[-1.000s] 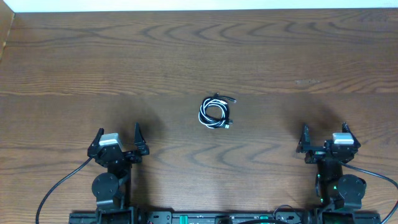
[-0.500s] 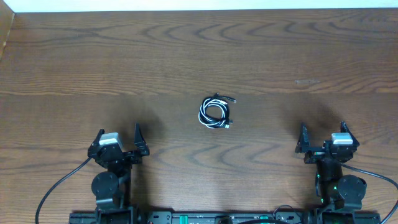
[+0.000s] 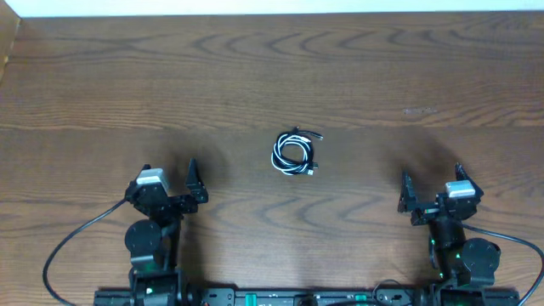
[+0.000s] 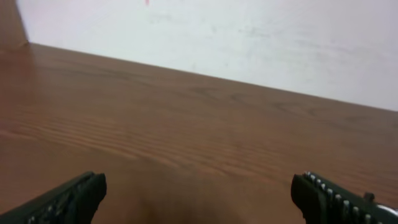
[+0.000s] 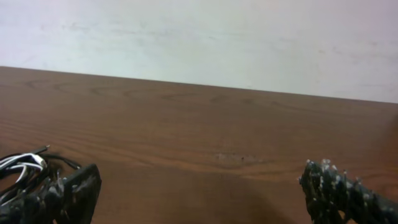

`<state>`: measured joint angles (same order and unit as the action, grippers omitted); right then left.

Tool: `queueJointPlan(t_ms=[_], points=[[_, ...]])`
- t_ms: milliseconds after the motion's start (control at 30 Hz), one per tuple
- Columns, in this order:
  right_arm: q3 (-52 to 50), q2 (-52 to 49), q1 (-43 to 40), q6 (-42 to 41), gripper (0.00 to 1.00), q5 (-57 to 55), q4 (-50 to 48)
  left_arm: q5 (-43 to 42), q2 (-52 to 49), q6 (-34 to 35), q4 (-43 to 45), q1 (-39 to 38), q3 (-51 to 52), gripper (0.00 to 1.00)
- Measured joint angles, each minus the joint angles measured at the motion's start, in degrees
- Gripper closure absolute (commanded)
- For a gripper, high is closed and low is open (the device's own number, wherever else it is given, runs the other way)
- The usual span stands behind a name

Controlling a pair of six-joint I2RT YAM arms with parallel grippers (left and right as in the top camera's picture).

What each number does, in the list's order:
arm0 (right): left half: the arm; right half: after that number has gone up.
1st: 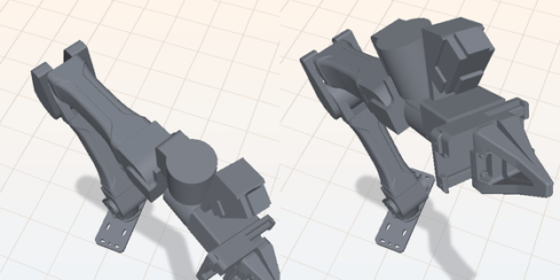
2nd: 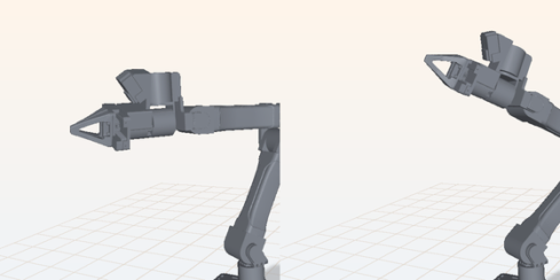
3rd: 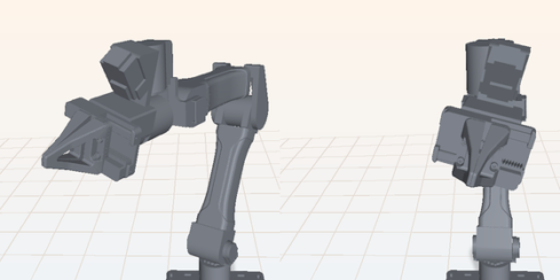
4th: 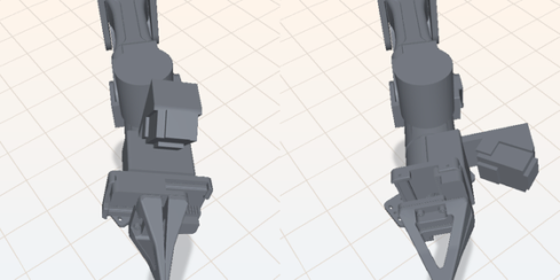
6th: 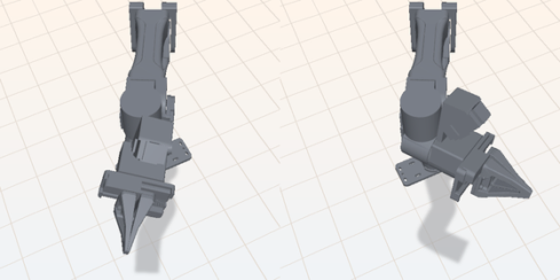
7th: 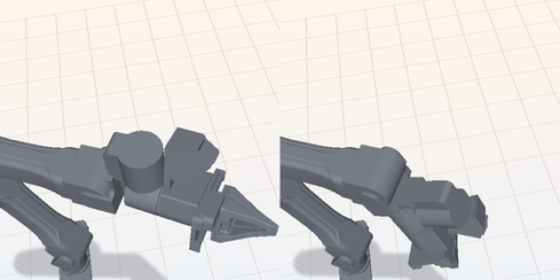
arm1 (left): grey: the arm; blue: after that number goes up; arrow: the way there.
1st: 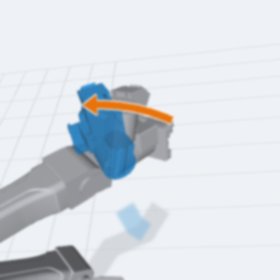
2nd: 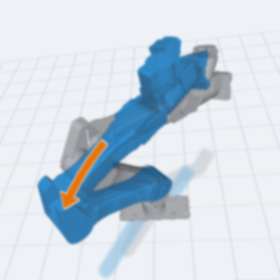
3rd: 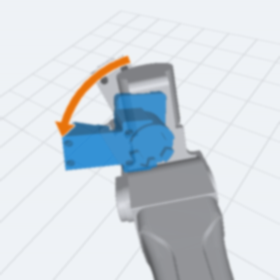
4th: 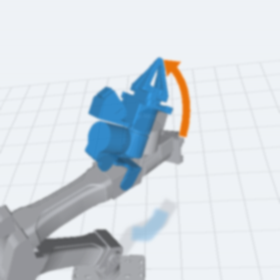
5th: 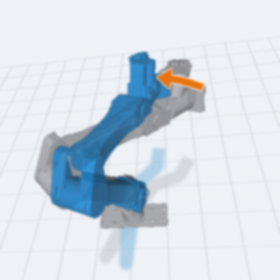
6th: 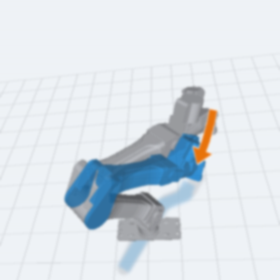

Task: Untangle cables
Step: 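Move both grippers forward toward the black and white cable coil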

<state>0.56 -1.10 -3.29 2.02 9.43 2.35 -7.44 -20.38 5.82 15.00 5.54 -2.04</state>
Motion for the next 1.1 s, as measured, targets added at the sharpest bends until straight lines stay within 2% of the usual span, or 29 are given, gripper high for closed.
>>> queueJointPlan(t_ms=[100,267,400,533,933,1100], points=[[0.81,-0.28,0.0,0.02,0.01,0.02,0.33,-1.29,-6.36,0.17,0.22,0.0,-2.8,0.0],[6.01,-4.7,0.0,0.0,0.01,0.07,2.89,-3.41,-19.87,0.2,0.63,0.0,-14.71,0.0],[13.97,-14.01,0.0,-0.02,0.01,1.07,7.1,-7.48,-28.83,0.2,0.57,0.0,-22.91,0.0],[23.61,-24.76,0.0,-0.13,0.01,3.74,12.22,-9.62,-33.9,0.22,-0.17,-0.31,-26.73,0.0],[54.23,-54.95,0.28,-0.17,0.01,14.1,33.53,-10.73,-40.54,0.35,-21.35,-5.68,-39.67,0.0],[59.8,-60.89,0.28,-0.17,0.01,15.76,33.92,-10.71,-43.45,0.35,-30.69,-5.77,-45.9,0.0]])
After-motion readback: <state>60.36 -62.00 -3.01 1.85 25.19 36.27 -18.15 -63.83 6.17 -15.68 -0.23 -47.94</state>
